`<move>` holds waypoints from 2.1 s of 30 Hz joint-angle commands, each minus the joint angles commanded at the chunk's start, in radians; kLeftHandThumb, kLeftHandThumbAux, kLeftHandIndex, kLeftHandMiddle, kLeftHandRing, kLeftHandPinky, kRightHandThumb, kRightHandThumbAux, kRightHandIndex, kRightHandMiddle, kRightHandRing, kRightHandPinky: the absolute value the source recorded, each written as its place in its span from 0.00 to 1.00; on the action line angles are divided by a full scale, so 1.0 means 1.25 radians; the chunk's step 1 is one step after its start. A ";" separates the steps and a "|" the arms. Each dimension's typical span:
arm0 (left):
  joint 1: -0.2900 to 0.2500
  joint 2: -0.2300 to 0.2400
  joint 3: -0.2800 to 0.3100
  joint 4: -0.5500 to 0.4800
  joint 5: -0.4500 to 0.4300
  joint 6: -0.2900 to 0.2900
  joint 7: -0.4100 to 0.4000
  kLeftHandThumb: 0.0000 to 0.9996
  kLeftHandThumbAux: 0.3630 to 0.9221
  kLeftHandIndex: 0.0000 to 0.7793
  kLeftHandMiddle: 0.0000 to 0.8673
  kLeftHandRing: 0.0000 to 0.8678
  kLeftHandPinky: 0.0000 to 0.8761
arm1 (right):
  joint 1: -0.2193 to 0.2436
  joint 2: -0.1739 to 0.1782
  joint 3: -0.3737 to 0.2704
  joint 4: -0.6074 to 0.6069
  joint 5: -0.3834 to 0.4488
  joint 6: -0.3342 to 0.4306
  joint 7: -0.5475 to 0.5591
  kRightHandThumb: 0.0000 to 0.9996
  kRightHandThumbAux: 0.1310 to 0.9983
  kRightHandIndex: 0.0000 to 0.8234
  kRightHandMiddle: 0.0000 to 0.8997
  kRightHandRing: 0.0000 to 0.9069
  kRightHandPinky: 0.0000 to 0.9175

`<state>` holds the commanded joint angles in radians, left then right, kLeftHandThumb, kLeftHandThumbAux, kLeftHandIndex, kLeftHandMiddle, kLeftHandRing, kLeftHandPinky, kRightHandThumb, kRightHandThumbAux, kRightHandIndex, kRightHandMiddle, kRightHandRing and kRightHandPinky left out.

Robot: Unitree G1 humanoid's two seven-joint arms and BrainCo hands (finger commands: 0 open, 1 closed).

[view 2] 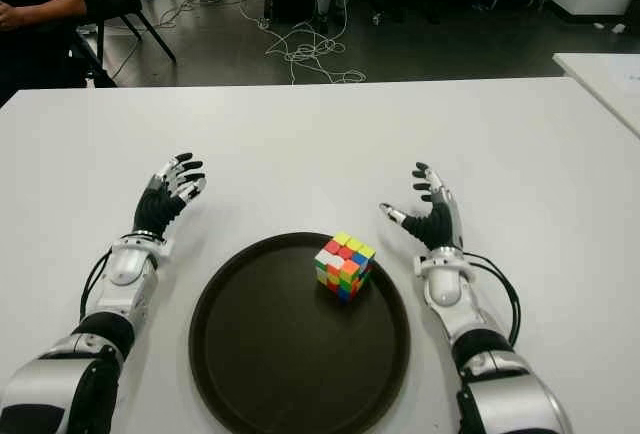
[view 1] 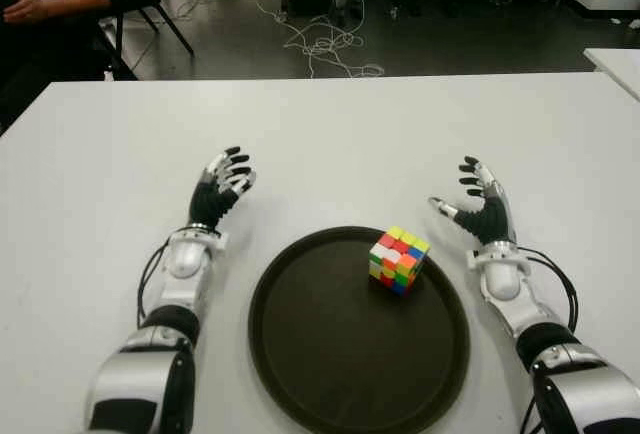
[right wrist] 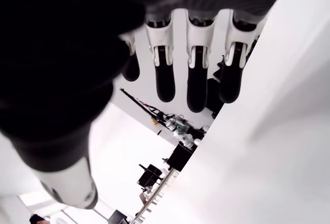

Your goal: Pick up the Rubik's Cube and put it in the plate

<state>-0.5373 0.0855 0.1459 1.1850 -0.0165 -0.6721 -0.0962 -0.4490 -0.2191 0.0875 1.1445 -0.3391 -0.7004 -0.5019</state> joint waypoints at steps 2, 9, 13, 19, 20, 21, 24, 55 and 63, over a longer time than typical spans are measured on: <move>0.002 0.000 0.003 0.003 -0.002 0.002 0.000 0.12 0.58 0.22 0.26 0.25 0.25 | 0.004 0.000 -0.002 0.003 0.002 -0.009 -0.003 0.18 0.73 0.21 0.28 0.29 0.32; 0.003 0.000 0.008 0.014 -0.007 0.012 -0.001 0.11 0.58 0.21 0.26 0.25 0.23 | 0.006 0.007 -0.007 0.017 0.007 -0.018 -0.016 0.18 0.74 0.22 0.28 0.29 0.30; -0.002 0.001 0.014 0.020 -0.013 0.024 -0.003 0.12 0.61 0.21 0.26 0.25 0.22 | -0.004 0.005 -0.009 0.030 0.008 -0.012 -0.018 0.19 0.73 0.22 0.28 0.28 0.29; -0.013 0.003 0.019 0.028 -0.015 0.036 -0.003 0.13 0.64 0.21 0.27 0.25 0.21 | -0.018 0.009 -0.018 0.040 0.020 -0.007 -0.009 0.20 0.73 0.22 0.28 0.28 0.30; -0.016 0.003 0.020 0.029 -0.015 0.039 -0.003 0.13 0.64 0.21 0.27 0.25 0.21 | -0.022 0.010 -0.020 0.042 0.023 -0.005 -0.006 0.20 0.73 0.23 0.28 0.28 0.30; -0.020 0.004 0.021 0.030 -0.015 0.042 -0.003 0.13 0.64 0.21 0.27 0.25 0.22 | -0.026 0.011 -0.022 0.044 0.026 -0.003 -0.003 0.21 0.73 0.23 0.28 0.28 0.30; -0.026 0.005 0.023 0.030 -0.016 0.047 -0.005 0.13 0.65 0.21 0.26 0.25 0.22 | -0.035 0.012 -0.026 0.047 0.032 0.002 0.006 0.21 0.73 0.24 0.29 0.29 0.31; -0.133 0.013 0.017 0.049 0.003 0.114 0.012 0.14 0.64 0.22 0.26 0.26 0.28 | -0.140 -0.007 -0.062 0.053 0.077 0.043 0.108 0.17 0.66 0.23 0.29 0.30 0.33; -0.150 0.012 0.036 0.052 -0.012 0.120 0.030 0.16 0.67 0.22 0.26 0.26 0.28 | -0.152 0.007 -0.119 -0.008 0.160 0.050 0.168 0.20 0.69 0.24 0.31 0.32 0.36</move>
<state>-0.7253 0.1002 0.1906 1.2494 -0.0318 -0.5224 -0.0587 -0.6384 -0.2102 -0.0611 1.1347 -0.1388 -0.6376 -0.2924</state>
